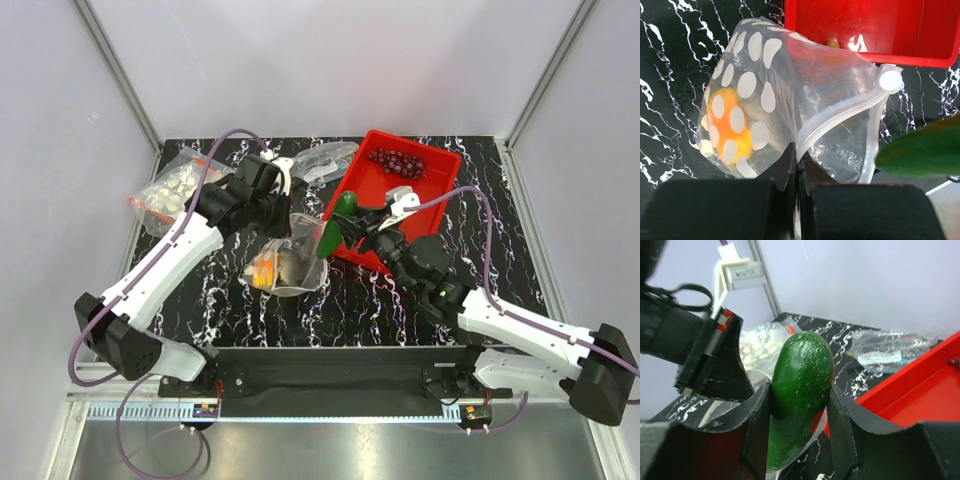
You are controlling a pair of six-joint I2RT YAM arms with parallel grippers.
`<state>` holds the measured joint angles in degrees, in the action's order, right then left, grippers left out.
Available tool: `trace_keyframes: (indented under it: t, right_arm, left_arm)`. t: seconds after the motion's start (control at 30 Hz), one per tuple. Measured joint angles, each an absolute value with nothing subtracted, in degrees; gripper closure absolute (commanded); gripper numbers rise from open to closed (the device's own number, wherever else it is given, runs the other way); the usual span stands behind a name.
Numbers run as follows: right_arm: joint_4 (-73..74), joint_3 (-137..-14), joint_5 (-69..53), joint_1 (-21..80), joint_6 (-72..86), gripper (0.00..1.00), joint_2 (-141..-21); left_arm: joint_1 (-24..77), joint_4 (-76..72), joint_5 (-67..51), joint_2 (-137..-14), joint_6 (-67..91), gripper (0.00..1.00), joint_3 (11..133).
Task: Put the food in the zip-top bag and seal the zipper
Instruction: Place the fake vegetable in the zipper food storage bag.
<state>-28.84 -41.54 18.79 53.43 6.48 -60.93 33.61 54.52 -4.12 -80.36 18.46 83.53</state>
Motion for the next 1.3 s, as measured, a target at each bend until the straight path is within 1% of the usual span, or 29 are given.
trace_keyframes:
  t: [0.13, 0.17, 0.27, 0.47, 0.6, 0.67, 0.7, 0.73, 0.77, 0.83, 0.87, 1.03, 1.1, 1.13, 1.2, 1.27, 1.3]
  right_arm:
    - [-29.17, -41.54, 17.8, 53.49, 5.48, 0.93, -57.63]
    - [-29.61, -41.54, 17.32, 53.49, 5.13, 0.92, -57.19]
    - [-31.79, -41.6, 15.75, 53.54, 3.68, 0.91, -57.91]
    - [-40.58, -41.58, 10.33, 53.69, -2.76, 0.92, -67.18]
    - [-48.47, -40.6, 6.52, 53.76, -7.6, 0.89, -73.63]
    - [-50.83, -40.01, 5.15, 53.84, -9.15, 0.85, -76.05]
    - [-51.86, -39.72, 4.36, 53.84, -9.87, 0.81, -77.45]
    - [-52.4, -39.62, 3.77, 53.84, -10.22, 0.65, -78.28]
    - [-52.9, -39.55, 3.31, 53.87, -10.35, 0.59, -79.15]
    - [-53.69, -39.22, 2.68, 53.87, -10.35, 0.52, -80.14]
    - [-54.02, -38.96, 2.33, 53.87, -10.33, 0.41, -80.29]
    - [-53.6, -38.24, 1.78, 53.89, -9.76, 0.29, -79.44]
    - [-52.14, -38.26, 1.54, 53.89, -9.5, 0.26, -78.17]
    - [-50.89, -38.26, 1.41, 53.89, -9.39, 0.26, -77.23]
    - [-48.9, -38.26, 1.37, 53.89, -9.13, 0.23, -75.33]
    - [-46.72, -38.39, 2.22, 53.91, -8.27, 0.23, -73.41]
    - [-44.84, -38.85, 3.25, 53.91, -7.42, 0.26, -72.53]
  left_arm:
    - [33.61, 54.78, -4.05, -80.77, 18.44, 1.0, 84.75]
    - [33.61, 54.92, -4.1, -80.9, 18.44, 1.0, 85.14]
    - [33.61, 56.16, -4.25, -81.67, 18.41, 1.0, 86.89]
    - [33.61, 58.11, -4.34, -82.48, 18.2, 1.0, 90.06]
    - [33.61, 58.54, -4.67, -82.46, 18.15, 1.0, 90.52]
    - [33.61, 58.7, -4.95, -82.46, 18.11, 1.0, 90.52]
    - [33.61, 58.67, -5.1, -82.46, 18.09, 1.0, 90.52]
    - [33.61, 58.67, -5.34, -82.46, 18.04, 1.0, 90.5]
    - [33.61, 58.67, -5.61, -82.46, 18.02, 1.0, 90.48]
    - [33.61, 58.67, -5.89, -82.46, 18.02, 1.0, 90.48]
    - [33.61, 58.65, -5.89, -82.46, 18.02, 1.0, 90.48]
    - [33.61, 58.65, -5.85, -82.46, 17.82, 1.0, 90.48]
    - [33.54, 58.65, -5.85, -82.46, 17.78, 1.0, 90.48]
    - [33.54, 58.65, -5.85, -82.46, 17.78, 1.0, 90.48]
    - [33.47, 58.65, -5.85, -82.46, 17.74, 1.0, 90.48]
    - [33.41, 58.65, -5.8, -82.46, 17.52, 1.0, 90.48]
    - [33.39, 58.67, -5.74, -82.46, 17.41, 1.0, 90.48]
